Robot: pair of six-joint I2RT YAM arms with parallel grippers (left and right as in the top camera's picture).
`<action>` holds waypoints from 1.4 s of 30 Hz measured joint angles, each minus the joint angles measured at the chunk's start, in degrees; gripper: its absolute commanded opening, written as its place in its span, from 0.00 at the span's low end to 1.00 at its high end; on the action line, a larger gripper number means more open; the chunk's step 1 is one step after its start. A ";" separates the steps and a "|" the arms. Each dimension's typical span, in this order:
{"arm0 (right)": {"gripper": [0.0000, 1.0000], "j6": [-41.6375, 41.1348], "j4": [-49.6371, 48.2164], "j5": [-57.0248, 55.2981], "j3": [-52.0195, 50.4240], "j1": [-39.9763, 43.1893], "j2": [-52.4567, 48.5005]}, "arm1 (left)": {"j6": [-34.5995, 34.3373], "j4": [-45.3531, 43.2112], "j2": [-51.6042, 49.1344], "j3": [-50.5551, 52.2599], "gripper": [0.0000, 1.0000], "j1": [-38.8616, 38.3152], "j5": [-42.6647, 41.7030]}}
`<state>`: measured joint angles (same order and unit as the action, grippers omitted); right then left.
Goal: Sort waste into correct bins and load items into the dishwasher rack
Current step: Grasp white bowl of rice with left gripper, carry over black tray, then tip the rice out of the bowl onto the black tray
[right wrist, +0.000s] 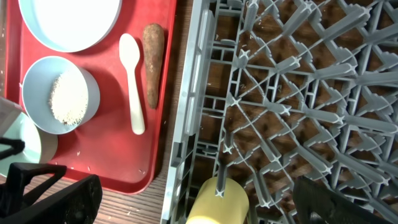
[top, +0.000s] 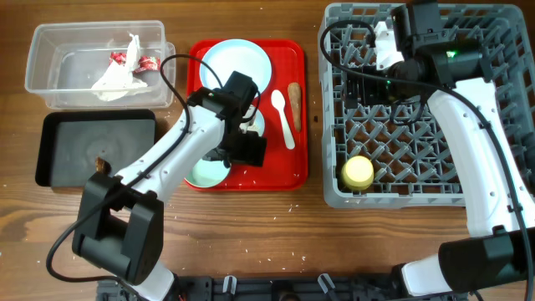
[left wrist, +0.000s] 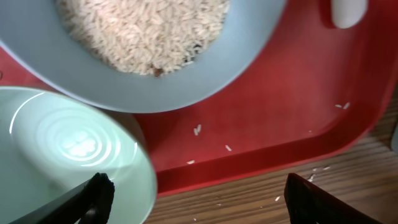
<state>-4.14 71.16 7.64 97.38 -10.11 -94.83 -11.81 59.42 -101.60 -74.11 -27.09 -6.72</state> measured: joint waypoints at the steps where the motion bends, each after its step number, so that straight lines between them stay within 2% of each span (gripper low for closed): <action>1: 1.00 -0.02 -0.02 0.00 0.00 0.02 0.00 | 1.03 -1.14 0.00 -0.55 0.91 -0.22 0.07; 3: 1.00 -0.02 -0.02 0.00 0.00 0.00 0.00 | 4.35 -5.55 0.00 -1.86 0.85 -0.39 0.11; 8: 1.00 -0.02 0.00 0.00 0.00 0.00 0.00 | 13.18 -15.58 -2.38 -2.16 0.61 -0.39 0.52; 11: 1.00 0.00 0.00 0.00 0.00 0.00 0.00 | 14.71 -17.27 -5.53 -2.16 0.54 -0.39 0.85; 12: 1.00 -0.02 0.00 0.00 0.00 0.00 0.00 | 14.93 -17.31 -6.73 -2.16 0.43 -0.50 0.92; 14: 1.00 0.00 0.00 -0.02 0.00 0.00 0.00 | 15.15 -17.70 -7.93 -2.16 0.32 -1.11 0.92; 19: 1.00 -0.02 0.00 0.00 0.00 0.00 0.00 | 15.67 -19.37 -10.58 -2.16 0.23 -2.27 0.92; 22: 1.00 -0.02 0.00 0.00 0.00 0.02 0.00 | 15.63 -19.93 -10.91 -2.16 0.07 -2.27 0.94; 23: 1.00 -0.02 0.02 0.00 0.00 0.00 0.00 | 15.58 -20.26 -10.91 -2.16 0.04 -2.27 1.03; 27: 1.00 -0.02 0.00 -0.02 0.00 0.02 0.00 | 14.01 -21.27 -10.91 -3.76 0.04 -2.27 2.67; 30: 1.00 -0.02 -0.07 0.00 0.00 0.00 0.00 | 9.22 -20.06 -10.75 -6.54 0.04 -2.27 2.75; 34: 1.00 0.00 -0.11 0.00 0.00 0.02 0.00 | 2.27 -11.56 -6.62 -12.94 0.04 -0.74 1.38; 36: 1.00 0.00 -0.55 -0.02 0.00 0.00 0.00 | 0.17 -8.15 -1.75 -13.97 0.04 3.15 -0.07; 38: 1.00 0.00 -0.68 -0.02 0.00 0.02 0.02 | -0.87 -1.64 1.79 -14.84 0.04 10.45 -3.56; 42: 1.00 0.00 -0.92 -0.02 0.00 0.00 0.00 | 0.17 6.12 2.34 -14.99 0.04 26.16 -8.72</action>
<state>-4.14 70.24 7.62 97.38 -10.11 -94.83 -11.64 65.54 -99.26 -89.10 -0.93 -15.44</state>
